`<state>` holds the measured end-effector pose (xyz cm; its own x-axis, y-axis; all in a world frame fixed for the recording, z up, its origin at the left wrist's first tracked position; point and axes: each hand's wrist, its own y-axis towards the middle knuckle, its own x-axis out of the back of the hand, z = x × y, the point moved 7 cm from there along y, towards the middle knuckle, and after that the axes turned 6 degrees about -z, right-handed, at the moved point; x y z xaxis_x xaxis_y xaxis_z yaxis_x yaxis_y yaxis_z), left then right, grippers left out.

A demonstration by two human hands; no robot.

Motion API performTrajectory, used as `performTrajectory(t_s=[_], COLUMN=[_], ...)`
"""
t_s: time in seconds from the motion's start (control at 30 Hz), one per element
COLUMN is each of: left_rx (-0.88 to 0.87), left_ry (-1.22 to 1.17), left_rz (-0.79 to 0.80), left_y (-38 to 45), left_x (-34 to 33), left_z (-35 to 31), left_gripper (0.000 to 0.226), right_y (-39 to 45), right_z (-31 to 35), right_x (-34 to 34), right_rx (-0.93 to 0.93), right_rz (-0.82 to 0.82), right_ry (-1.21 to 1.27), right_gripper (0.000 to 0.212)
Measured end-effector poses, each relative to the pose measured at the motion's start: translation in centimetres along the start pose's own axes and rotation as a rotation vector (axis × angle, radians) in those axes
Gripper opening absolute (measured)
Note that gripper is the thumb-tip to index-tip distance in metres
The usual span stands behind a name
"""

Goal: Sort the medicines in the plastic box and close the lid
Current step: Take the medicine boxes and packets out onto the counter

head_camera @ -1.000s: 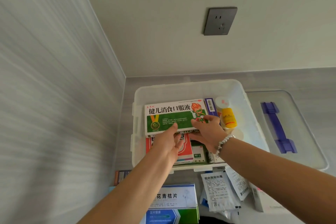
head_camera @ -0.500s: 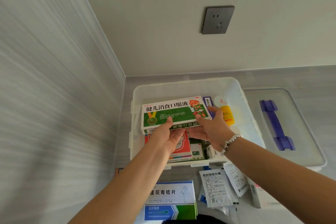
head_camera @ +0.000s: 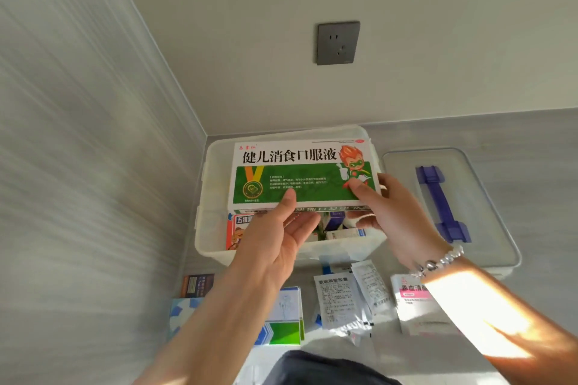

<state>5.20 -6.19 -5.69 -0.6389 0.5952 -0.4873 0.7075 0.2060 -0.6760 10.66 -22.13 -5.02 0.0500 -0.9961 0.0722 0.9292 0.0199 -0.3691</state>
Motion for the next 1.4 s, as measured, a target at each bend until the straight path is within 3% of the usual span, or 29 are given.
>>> performTrajectory(t_s=[0.13, 0.33, 0.47, 0.63, 0.77, 1.0, 1.27, 1.4], left_rx=[-0.059, -0.253, -0.197, -0.093, 0.002, 0.079, 0.092, -0.028], left_ry=[0.036, 0.045, 0.195, 0.201, 0.210, 0.381, 0.406, 0.732], left_rz=[0.089, 0.043, 0.020, -0.027, -0.128, -0.280, -0.314, -0.386], left_y=[-3.4, -7.0, -8.5, -9.2, -7.8, -3.8, -1.0, -0.8], left_x=[-1.6, -1.6, -1.6, -0.3, 1.6, 5.2, 6.4, 6.2], left_z=[3.0, 7.0, 12.2, 18.0, 21.3, 24.1, 25.8, 24.9], left_gripper=[0.012, 0.046, 0.041, 0.031, 0.022, 0.040, 0.051, 0.048], right_y=[-2.4, -5.5, -6.8, -8.5, -8.7, -6.7, -4.3, -3.8], right_z=[-0.1, -2.7, -5.9, -10.6, -14.1, -19.4, -21.8, -21.5], right_x=[4.4, 13.1, 18.3, 22.3, 23.1, 22.0, 21.2, 21.5], right_rx=[0.061, 0.095, 0.056, 0.017, -0.050, -0.216, -0.294, -0.214], right_rz=[0.035, -0.028, -0.115, -0.157, -0.154, -0.084, -0.071, -0.072], right_ry=[0.119, 0.267, 0.273, 0.229, 0.142, 0.034, -0.140, -0.355], right_gripper=[0.042, 0.030, 0.019, 0.011, 0.010, 0.021, 0.027, 0.037])
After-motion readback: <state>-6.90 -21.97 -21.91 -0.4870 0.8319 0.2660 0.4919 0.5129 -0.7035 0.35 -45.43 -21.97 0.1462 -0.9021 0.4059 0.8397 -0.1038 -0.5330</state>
